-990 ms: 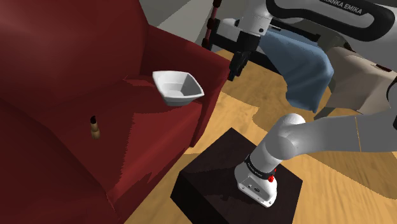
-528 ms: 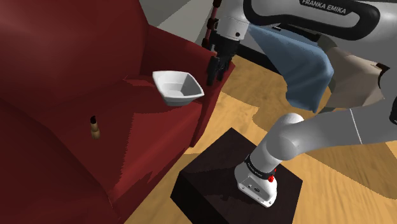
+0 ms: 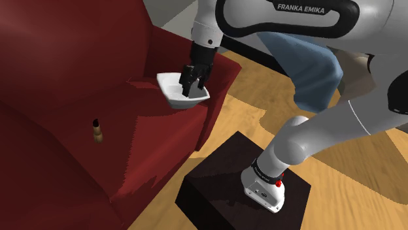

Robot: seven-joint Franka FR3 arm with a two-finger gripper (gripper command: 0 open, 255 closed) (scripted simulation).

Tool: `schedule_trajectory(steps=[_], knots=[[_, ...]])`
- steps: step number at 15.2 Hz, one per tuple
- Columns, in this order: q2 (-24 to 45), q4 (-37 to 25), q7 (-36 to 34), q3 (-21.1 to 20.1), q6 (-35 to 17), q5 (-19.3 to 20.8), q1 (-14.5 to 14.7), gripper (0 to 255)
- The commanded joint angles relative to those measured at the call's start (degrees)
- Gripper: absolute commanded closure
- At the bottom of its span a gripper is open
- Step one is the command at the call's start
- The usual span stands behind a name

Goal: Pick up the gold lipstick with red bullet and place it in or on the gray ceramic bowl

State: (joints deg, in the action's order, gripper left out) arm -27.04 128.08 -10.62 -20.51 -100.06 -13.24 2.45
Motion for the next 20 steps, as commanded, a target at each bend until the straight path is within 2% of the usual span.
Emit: schedule_trajectory(steps=[1,6,12,16,20], knots=[[3.8,-2.1,-3.0,-2.6,-2.2,0.3,0.1,0],[13.9,-8.5,-10.6,-8.3,-6.5,3.4,0.1,0],[28.2,-18.8,-21.3,-13.6,-9.5,11.5,1.6,0],[38.7,-27.6,-28.4,-14.9,-9.4,18.5,4.9,0],[49.3,-38.4,-33.9,-14.1,-7.4,25.1,10.3,0]])
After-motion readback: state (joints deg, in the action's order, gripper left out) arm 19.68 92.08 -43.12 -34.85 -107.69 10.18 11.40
